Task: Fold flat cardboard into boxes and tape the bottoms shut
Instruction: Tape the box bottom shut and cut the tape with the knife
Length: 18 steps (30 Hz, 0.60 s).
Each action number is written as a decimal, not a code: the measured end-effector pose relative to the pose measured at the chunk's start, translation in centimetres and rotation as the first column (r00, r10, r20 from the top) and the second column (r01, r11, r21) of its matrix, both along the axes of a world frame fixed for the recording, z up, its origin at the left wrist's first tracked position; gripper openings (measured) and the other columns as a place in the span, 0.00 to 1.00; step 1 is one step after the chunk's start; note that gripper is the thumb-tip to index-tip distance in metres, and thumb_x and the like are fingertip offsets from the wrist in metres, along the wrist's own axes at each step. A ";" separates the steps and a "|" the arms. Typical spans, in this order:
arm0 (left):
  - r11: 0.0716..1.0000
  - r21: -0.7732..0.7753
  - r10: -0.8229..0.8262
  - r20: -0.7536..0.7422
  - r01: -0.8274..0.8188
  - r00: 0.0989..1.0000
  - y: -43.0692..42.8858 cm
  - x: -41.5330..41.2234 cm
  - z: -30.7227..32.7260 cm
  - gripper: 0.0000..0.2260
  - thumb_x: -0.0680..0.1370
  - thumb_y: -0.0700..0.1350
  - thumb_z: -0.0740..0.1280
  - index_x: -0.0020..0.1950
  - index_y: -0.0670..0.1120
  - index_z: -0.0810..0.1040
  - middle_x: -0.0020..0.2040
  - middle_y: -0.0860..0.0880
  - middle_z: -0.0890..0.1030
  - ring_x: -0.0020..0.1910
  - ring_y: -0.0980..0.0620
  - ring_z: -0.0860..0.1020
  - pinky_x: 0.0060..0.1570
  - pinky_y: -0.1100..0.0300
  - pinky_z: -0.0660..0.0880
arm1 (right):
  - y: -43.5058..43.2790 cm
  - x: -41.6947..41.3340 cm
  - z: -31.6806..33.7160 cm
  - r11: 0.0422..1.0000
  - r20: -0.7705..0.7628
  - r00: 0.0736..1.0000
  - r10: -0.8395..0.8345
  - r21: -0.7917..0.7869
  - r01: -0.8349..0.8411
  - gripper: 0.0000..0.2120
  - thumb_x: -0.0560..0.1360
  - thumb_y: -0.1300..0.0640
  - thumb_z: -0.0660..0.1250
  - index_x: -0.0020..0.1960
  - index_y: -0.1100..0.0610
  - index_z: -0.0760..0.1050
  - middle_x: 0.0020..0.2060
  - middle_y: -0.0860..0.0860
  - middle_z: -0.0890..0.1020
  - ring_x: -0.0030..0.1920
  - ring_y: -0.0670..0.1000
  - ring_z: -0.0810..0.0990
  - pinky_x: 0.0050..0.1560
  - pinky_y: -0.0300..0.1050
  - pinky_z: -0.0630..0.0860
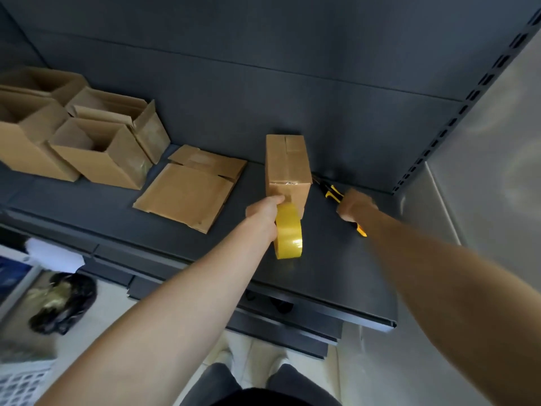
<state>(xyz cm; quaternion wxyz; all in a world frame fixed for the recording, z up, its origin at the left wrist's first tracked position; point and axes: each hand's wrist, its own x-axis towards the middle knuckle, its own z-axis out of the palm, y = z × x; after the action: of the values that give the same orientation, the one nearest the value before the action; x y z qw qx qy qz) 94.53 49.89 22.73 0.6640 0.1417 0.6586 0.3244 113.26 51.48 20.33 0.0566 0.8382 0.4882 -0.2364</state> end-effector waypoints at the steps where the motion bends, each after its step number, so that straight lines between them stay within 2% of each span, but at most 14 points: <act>1: 1.000 -0.001 0.011 -0.015 -0.011 1.000 0.1 0.0 -0.1 0.19 0.71 0.42 0.75 0.60 0.41 0.77 0.53 0.40 0.80 0.49 0.40 0.80 0.53 0.43 0.77 | 0.2 0.0 -0.2 1.000 0.044 0.999 0.020 0.004 -0.020 0.20 0.75 0.61 0.62 0.66 0.60 0.69 0.64 0.58 0.72 0.65 0.61 0.70 0.63 0.56 0.71; 3: 1.000 0.011 0.027 -0.056 -0.026 0.998 0.2 -0.1 -0.2 0.20 0.70 0.43 0.75 0.60 0.41 0.76 0.54 0.40 0.80 0.51 0.40 0.80 0.54 0.43 0.77 | 0.7 -0.1 -0.5 0.998 0.109 0.992 0.057 0.011 -0.058 0.21 0.76 0.60 0.62 0.68 0.60 0.68 0.66 0.59 0.71 0.66 0.61 0.69 0.65 0.56 0.68; 5: 0.999 0.032 0.020 -0.096 -0.018 0.995 0.3 -0.1 -0.4 0.20 0.70 0.44 0.75 0.60 0.42 0.75 0.55 0.40 0.79 0.52 0.40 0.79 0.56 0.42 0.76 | 1.2 -0.1 -0.5 0.998 0.062 0.996 0.068 0.005 -0.069 0.20 0.76 0.59 0.62 0.67 0.61 0.68 0.65 0.60 0.69 0.65 0.61 0.70 0.62 0.52 0.69; 6: 0.999 0.042 0.019 -0.109 -0.014 0.994 0.4 -0.1 -0.4 0.19 0.70 0.44 0.75 0.57 0.42 0.75 0.55 0.40 0.79 0.52 0.40 0.79 0.56 0.42 0.76 | 1.3 -0.2 -0.3 0.997 0.011 0.997 0.073 -0.002 -0.073 0.17 0.76 0.60 0.63 0.63 0.62 0.70 0.62 0.60 0.71 0.62 0.60 0.72 0.56 0.49 0.71; 8: 0.998 0.058 0.023 -0.125 -0.016 0.992 0.6 -0.1 -0.3 0.14 0.70 0.44 0.76 0.50 0.43 0.75 0.53 0.40 0.80 0.51 0.40 0.79 0.55 0.42 0.77 | 1.5 -0.1 0.2 0.997 -0.079 0.994 0.070 -0.008 -0.071 0.06 0.74 0.63 0.66 0.49 0.62 0.72 0.47 0.58 0.75 0.49 0.57 0.75 0.42 0.44 0.70; 9: 0.998 0.063 0.021 -0.132 -0.013 0.991 0.7 -0.2 -0.3 0.13 0.70 0.44 0.76 0.49 0.44 0.74 0.53 0.40 0.80 0.51 0.40 0.79 0.55 0.42 0.77 | 1.4 -0.1 0.5 0.999 -0.121 0.991 0.047 -0.004 -0.048 0.05 0.72 0.65 0.67 0.41 0.63 0.71 0.40 0.57 0.74 0.43 0.56 0.74 0.37 0.43 0.69; 10: 0.998 0.065 0.018 -0.141 -0.009 0.990 0.7 -0.2 -0.3 0.14 0.70 0.44 0.76 0.49 0.44 0.74 0.53 0.41 0.79 0.51 0.40 0.79 0.55 0.42 0.77 | 1.5 0.1 0.5 1.000 -0.172 0.985 0.009 -0.004 -0.010 0.08 0.71 0.66 0.67 0.36 0.62 0.69 0.34 0.56 0.72 0.38 0.55 0.72 0.32 0.42 0.68; 11: 0.998 0.070 0.015 -0.155 -0.004 0.988 0.8 -0.2 -0.2 0.14 0.70 0.44 0.76 0.50 0.44 0.74 0.53 0.41 0.79 0.51 0.40 0.79 0.55 0.42 0.77 | 1.4 0.2 0.6 1.000 -0.236 0.971 -0.027 0.005 0.029 0.10 0.70 0.68 0.67 0.33 0.62 0.69 0.32 0.56 0.71 0.34 0.54 0.71 0.31 0.41 0.67; 13: 0.997 0.083 0.009 -0.183 0.007 0.983 0.9 -0.2 0.0 0.14 0.71 0.45 0.75 0.51 0.45 0.74 0.53 0.41 0.78 0.52 0.40 0.78 0.56 0.43 0.76 | 1.2 0.4 1.2 0.995 -0.376 0.923 -0.082 0.018 0.095 0.03 0.70 0.69 0.67 0.39 0.65 0.74 0.36 0.58 0.75 0.36 0.54 0.72 0.38 0.43 0.70; 15: 0.996 0.090 0.003 -0.200 0.016 0.980 0.9 -0.2 0.1 0.13 0.72 0.44 0.74 0.51 0.46 0.74 0.51 0.43 0.78 0.51 0.41 0.78 0.55 0.45 0.77 | 1.2 0.8 1.6 0.993 -0.484 0.873 -0.060 0.061 0.102 0.10 0.70 0.70 0.69 0.51 0.65 0.76 0.44 0.59 0.77 0.45 0.57 0.75 0.46 0.47 0.72; 16: 0.995 0.094 0.001 -0.206 0.019 0.979 0.9 -0.2 0.1 0.12 0.72 0.44 0.74 0.50 0.47 0.74 0.48 0.44 0.77 0.48 0.43 0.78 0.54 0.47 0.77 | 1.1 0.9 1.9 0.991 -0.536 0.844 -0.034 0.093 0.099 0.13 0.70 0.70 0.69 0.53 0.63 0.75 0.45 0.58 0.77 0.48 0.57 0.75 0.49 0.50 0.73; 18: 0.995 0.098 0.009 -0.206 0.011 0.978 0.9 -0.1 0.2 0.10 0.72 0.44 0.74 0.48 0.47 0.74 0.41 0.46 0.75 0.41 0.46 0.76 0.48 0.52 0.76 | 0.8 1.2 2.2 0.980 -0.636 0.772 0.014 0.162 0.116 0.12 0.71 0.67 0.71 0.51 0.58 0.73 0.43 0.54 0.77 0.50 0.56 0.76 0.53 0.53 0.73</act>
<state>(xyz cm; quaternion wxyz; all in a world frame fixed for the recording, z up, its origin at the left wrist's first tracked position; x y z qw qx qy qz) 94.39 50.84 22.96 0.5845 0.2075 0.7071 0.3396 114.42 52.29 22.51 -0.1987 0.7241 0.4761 -0.4578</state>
